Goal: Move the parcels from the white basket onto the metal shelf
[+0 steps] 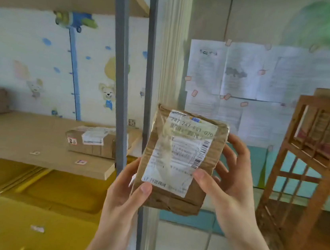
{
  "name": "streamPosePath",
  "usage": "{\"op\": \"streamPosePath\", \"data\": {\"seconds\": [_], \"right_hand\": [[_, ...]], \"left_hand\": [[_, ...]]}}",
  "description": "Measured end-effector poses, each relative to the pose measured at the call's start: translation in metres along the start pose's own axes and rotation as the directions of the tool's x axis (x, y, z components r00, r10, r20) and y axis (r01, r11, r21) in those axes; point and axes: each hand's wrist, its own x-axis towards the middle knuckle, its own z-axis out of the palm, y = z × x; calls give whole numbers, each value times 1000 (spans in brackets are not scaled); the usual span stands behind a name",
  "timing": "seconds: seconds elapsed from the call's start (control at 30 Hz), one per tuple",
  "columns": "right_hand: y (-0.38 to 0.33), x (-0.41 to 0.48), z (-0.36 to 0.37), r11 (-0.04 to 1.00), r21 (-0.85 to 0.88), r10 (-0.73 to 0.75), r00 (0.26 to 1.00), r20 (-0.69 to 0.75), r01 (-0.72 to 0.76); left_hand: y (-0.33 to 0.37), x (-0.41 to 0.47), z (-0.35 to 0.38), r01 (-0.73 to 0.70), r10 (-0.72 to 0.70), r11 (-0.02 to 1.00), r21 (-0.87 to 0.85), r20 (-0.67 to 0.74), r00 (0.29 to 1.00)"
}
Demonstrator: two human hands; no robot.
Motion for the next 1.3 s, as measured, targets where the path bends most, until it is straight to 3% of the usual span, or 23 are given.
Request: {"op": "streamPosePath", "data": {"seconds": [0.23,0.43,0.57,0.8,1.1,1.2,1.3], "right_hand": [[22,12,118,999,-48,-4,1000,-9,3],[51,20,210,862,-492,37,953,301,122],[70,44,263,855,-511,109,931,348,91],[102,97,340,831,-514,15,916,400,211],[151,137,395,524,-802,157,894,420,285],[169,139,404,384,-877,252,880,401,290],[175,140,402,337,-905,309,877,367,260]], "left_hand": [[36,34,-108,-96,96,995,21,1,995],[54,57,-189,-137,138,990,18,-195,971],[74,66,-244,-140,163,981,136,-182,970],[115,120,-326,-115,164,957,266,-170,972],[83,204,-402,110,-33,932,347,-221,975],[59,219,-415,223,-154,865,449,-184,971],[54,221,-415,256,-213,835,487,-142,967]]}}
